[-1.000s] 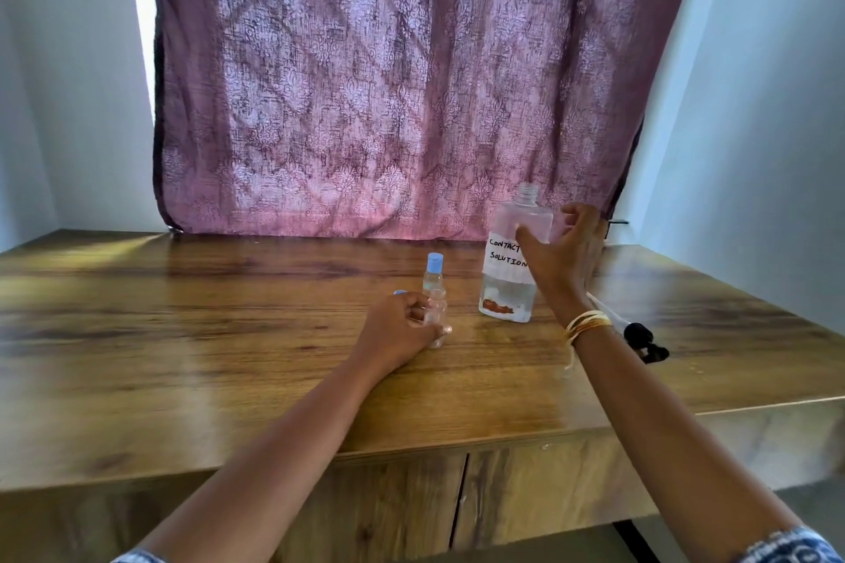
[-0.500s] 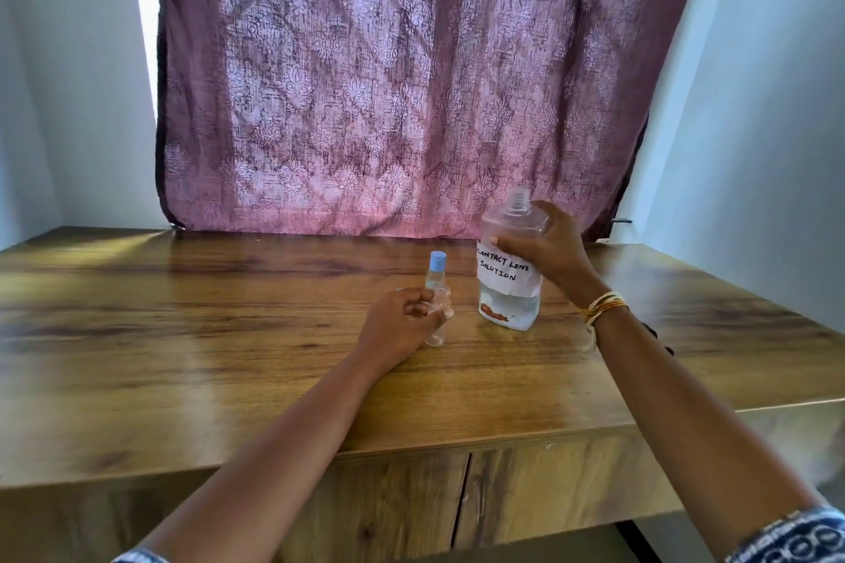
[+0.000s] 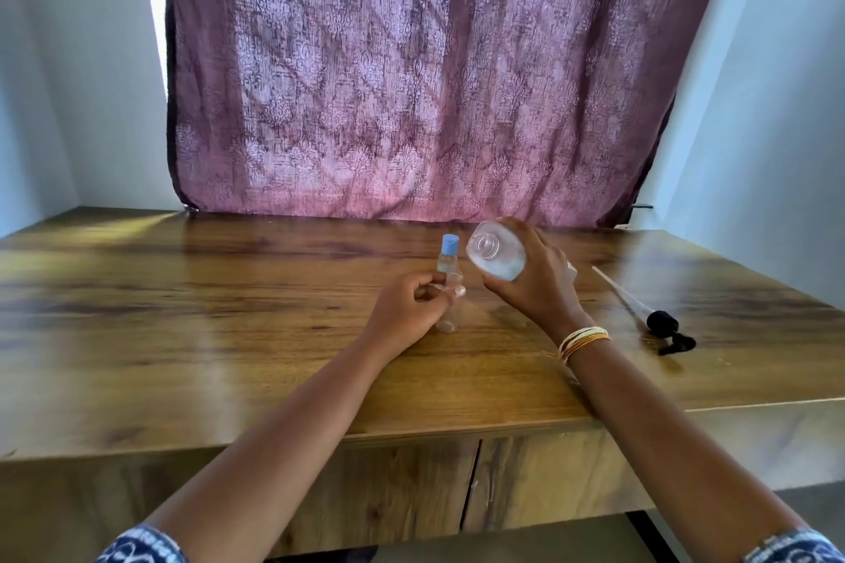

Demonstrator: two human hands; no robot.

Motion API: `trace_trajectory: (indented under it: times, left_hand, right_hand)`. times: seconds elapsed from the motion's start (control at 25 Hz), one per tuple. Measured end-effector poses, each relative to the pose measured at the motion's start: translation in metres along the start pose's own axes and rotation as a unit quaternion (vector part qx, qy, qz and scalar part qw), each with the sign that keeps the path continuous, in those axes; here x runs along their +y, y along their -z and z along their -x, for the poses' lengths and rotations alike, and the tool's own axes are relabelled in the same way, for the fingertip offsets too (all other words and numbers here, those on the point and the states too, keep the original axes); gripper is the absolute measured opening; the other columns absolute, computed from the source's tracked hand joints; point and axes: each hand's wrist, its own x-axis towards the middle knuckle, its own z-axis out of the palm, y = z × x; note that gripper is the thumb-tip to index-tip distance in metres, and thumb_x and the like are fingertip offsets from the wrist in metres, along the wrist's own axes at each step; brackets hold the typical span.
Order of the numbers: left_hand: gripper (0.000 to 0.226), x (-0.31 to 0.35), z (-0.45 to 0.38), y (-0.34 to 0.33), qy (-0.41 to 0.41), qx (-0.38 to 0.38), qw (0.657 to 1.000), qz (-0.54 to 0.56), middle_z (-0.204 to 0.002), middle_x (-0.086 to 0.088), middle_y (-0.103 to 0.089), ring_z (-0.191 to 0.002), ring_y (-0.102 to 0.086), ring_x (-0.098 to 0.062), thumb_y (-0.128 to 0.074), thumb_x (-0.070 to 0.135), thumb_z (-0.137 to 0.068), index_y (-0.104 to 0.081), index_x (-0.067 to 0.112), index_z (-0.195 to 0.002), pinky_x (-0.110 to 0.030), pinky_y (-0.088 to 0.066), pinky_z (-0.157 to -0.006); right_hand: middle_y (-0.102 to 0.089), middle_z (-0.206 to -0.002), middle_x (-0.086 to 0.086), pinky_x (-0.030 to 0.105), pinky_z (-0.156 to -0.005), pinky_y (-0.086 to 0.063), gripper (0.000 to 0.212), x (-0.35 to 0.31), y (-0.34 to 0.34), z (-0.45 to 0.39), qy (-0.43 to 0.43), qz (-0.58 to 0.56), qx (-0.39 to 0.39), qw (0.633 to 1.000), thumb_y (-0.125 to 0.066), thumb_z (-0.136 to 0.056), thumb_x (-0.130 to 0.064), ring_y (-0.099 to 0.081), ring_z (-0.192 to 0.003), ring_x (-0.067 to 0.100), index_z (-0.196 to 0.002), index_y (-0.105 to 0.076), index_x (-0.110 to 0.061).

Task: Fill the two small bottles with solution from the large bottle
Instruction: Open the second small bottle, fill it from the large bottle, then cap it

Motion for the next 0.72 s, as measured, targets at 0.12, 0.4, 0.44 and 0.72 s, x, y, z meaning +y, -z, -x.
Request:
trace_trajectory:
  times: [0.12,0.4,0.44,0.72]
  left_hand:
    - [0.018,0.0025,-0.0001,0.0002,-0.015,0.004,1.000,0.012,-0.090,0.000,-0.076,-0.075,-0.070,-0.001,-0.069,0.023,-0.086,-0.072,0.019,-0.103,-0.006,-0.047,-0.059]
    - [0.020,-0.0013,-0.0027,-0.0026,-0.051,0.000,0.999,-0.002,-0.092,0.010,-0.073,-0.090,-0.069,-0.004,-0.072,0.024,-0.083,-0.074,0.019,-0.103,-0.014,-0.052,-0.081]
    - [0.021,-0.0009,-0.0029,-0.0029,-0.052,-0.002,0.999,-0.004,-0.092,0.011,-0.073,-0.090,-0.069,-0.002,-0.072,0.025,-0.083,-0.074,0.018,-0.103,-0.015,-0.052,-0.081]
    - [0.015,-0.0012,-0.0040,-0.0026,-0.051,0.004,0.999,-0.009,-0.086,0.017,-0.072,-0.082,-0.066,0.005,-0.071,0.026,-0.084,-0.075,0.020,-0.097,-0.009,-0.049,-0.073]
  right_hand:
    - [-0.067,-0.107,0.003,0.026,-0.083,-0.041,0.051,0.0018,-0.0036,-0.0013,0.045,0.053,-0.006,0.998,-0.079,-0.070,-0.029,-0.062,-0.096,0.021,-0.114,-0.059,-0.012]
    - [-0.067,-0.114,0.005,0.038,-0.088,-0.045,0.049,0.0068,-0.0069,-0.0004,0.100,0.097,-0.005,0.990,-0.075,-0.074,-0.031,-0.063,-0.103,0.025,-0.116,-0.060,-0.009]
    - [-0.066,-0.115,0.005,0.038,-0.088,-0.044,0.050,0.0071,-0.0066,-0.0005,0.105,0.098,-0.003,0.990,-0.075,-0.075,-0.031,-0.063,-0.104,0.025,-0.116,-0.060,-0.009]
    - [-0.066,-0.118,0.007,0.035,-0.090,-0.040,0.049,0.0092,-0.0068,-0.0009,0.126,0.112,0.000,0.986,-0.075,-0.077,-0.030,-0.062,-0.108,0.025,-0.117,-0.061,-0.007]
